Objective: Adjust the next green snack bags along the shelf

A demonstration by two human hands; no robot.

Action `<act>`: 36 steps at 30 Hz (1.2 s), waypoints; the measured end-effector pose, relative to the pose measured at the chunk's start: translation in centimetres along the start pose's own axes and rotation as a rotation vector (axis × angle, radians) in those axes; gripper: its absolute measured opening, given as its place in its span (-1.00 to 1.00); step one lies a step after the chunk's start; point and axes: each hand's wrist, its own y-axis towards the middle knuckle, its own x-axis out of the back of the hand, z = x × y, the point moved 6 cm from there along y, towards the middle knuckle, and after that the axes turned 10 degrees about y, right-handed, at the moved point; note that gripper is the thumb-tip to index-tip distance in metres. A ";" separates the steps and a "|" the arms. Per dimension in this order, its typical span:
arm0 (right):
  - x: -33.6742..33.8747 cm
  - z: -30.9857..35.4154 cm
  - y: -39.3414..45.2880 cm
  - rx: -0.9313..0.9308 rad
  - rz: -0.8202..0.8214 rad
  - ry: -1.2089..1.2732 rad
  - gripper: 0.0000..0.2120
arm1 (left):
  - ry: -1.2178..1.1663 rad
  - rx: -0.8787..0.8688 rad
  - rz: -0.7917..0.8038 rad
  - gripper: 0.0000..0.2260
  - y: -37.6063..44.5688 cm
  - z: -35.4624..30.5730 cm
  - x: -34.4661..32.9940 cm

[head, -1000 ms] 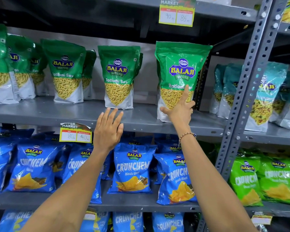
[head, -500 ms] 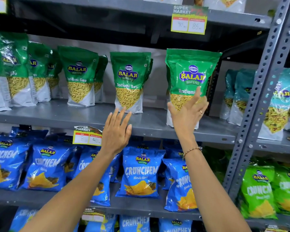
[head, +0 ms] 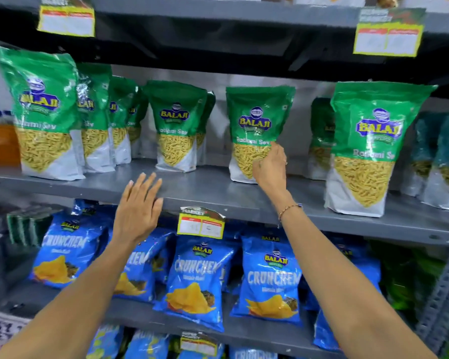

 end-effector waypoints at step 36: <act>-7.8 -1.8 1.3 -0.496 0.055 -0.186 0.16 | -0.041 0.032 -0.396 -0.58 0.5 2.0 -1.5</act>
